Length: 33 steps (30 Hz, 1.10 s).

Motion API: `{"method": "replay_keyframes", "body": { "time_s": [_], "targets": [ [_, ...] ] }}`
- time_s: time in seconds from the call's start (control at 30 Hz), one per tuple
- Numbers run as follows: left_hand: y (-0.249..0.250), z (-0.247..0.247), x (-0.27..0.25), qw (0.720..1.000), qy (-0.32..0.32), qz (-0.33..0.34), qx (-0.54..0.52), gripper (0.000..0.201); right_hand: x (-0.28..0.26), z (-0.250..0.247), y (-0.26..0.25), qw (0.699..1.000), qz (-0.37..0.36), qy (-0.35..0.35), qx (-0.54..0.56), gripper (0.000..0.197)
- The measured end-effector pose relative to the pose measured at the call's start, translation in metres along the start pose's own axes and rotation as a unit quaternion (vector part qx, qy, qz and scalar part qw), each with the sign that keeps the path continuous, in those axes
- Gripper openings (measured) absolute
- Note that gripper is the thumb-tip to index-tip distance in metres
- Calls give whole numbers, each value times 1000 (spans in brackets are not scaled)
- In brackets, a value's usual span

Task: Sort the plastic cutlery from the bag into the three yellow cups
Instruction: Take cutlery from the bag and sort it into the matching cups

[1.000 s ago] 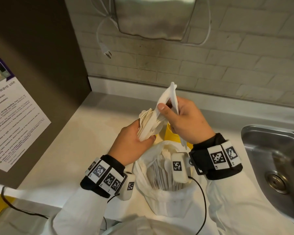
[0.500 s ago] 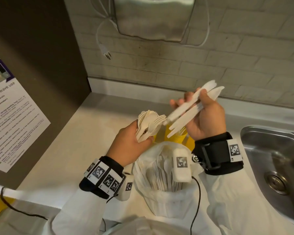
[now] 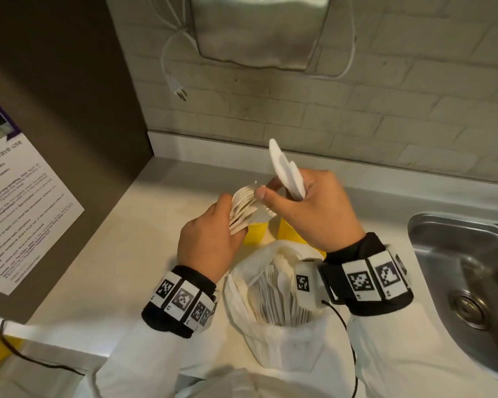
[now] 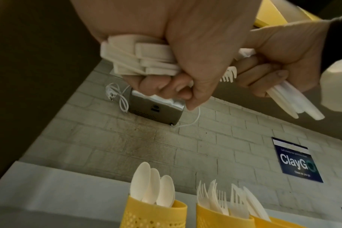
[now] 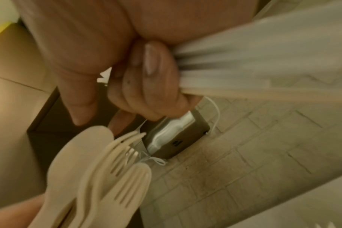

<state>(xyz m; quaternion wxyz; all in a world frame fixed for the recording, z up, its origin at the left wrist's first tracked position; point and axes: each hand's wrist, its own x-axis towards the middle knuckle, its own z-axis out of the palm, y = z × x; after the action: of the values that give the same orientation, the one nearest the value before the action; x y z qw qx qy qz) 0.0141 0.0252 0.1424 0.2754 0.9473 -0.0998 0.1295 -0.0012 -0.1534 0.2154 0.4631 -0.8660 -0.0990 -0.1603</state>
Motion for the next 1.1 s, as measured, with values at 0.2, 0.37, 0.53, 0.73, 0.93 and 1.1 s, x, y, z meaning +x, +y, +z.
{"method": "replay_keyframes", "body": {
  "time_s": [0.2, 0.37, 0.53, 0.73, 0.93, 1.1],
  "targets": [
    [-4, 2, -3, 999, 51, 7, 18, 37, 1, 10, -4, 999, -6, -16, -29, 24],
    [-6, 4, -2, 998, 59, 1, 24, 38, 3, 18, -2, 999, -10, 9, -41, 25],
    [-8, 2, -2, 999, 52, -12, -10, 39, 5, 12, -3, 998, 3, 59, -33, 18],
    [-9, 2, -2, 998, 29, -19, -43, 38, 3, 8, -4, 1000, -8, -1, -14, 25],
    [-8, -3, -4, 968, -13, -24, -250, 38, 8, -2, 2, 981, 48, 109, 154, 25],
    [-10, -2, -5, 925, -13, -53, -375, 41, 15, -15, 6, 890, 91, 196, 402, 19]
  ]
}}
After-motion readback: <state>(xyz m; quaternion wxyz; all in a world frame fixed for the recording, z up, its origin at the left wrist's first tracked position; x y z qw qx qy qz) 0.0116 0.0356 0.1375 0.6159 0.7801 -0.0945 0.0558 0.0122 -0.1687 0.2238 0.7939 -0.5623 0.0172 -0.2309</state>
